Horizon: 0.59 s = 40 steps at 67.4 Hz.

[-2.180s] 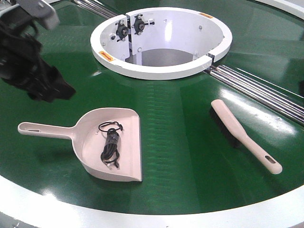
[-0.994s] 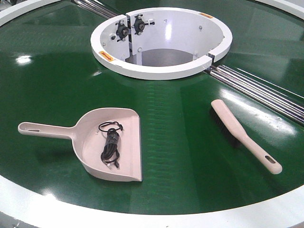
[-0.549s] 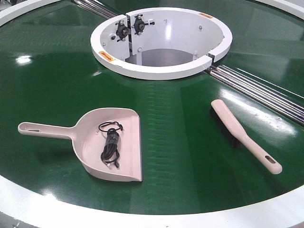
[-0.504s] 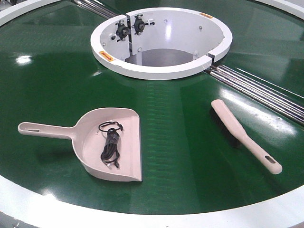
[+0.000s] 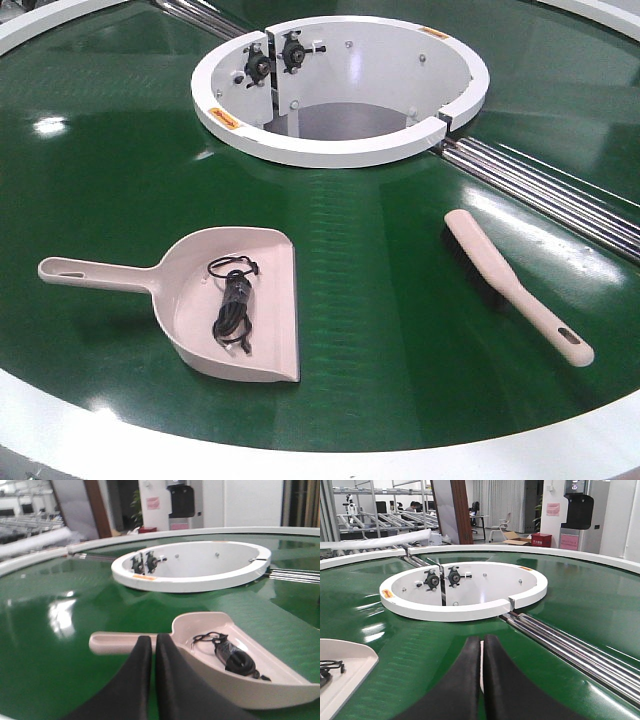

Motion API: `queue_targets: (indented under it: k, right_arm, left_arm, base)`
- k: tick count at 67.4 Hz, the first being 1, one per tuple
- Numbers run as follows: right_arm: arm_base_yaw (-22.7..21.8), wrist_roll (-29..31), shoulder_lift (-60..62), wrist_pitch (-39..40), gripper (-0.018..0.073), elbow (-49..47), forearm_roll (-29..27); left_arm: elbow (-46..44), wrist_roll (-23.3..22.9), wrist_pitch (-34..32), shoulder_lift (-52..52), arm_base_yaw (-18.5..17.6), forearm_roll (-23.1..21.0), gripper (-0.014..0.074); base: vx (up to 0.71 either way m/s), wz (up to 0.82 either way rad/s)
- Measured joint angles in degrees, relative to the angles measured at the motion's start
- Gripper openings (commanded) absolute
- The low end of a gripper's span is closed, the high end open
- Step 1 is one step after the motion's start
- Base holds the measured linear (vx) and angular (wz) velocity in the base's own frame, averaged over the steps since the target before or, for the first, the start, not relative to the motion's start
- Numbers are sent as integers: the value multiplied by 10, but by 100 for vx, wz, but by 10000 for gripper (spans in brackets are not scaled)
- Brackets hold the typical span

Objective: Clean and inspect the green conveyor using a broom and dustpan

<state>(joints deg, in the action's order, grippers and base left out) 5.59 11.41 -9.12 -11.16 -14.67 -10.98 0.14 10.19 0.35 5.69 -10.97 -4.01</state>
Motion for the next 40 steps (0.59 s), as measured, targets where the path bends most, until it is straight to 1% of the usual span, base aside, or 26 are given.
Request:
queue_targets:
  k: [5,8,12,22,40]
  right_arm:
    - [0,0,0,0,-8,0,0]
    - [0,0,0,0,-8,0,0]
    - [0,0,0,0,-8,0,0]
    - [0,0,0,0,-8,0,0]
    - [0,0,0,0,-8,0,0]
  left_arm:
    - [13,-55,4,-30,21,19,-8]
    - [14,-75,12,-49,33,25,-8]
    - [14,-88,28,-59,47,32,-8]
    - [14,-94,44,-64,64,49,-8]
    - [14,-98,46,-64,69,53,-6]
  base:
    - [0,0]
    - [0,0]
    - [0,0]
    - [0,0]
    - [0,0]
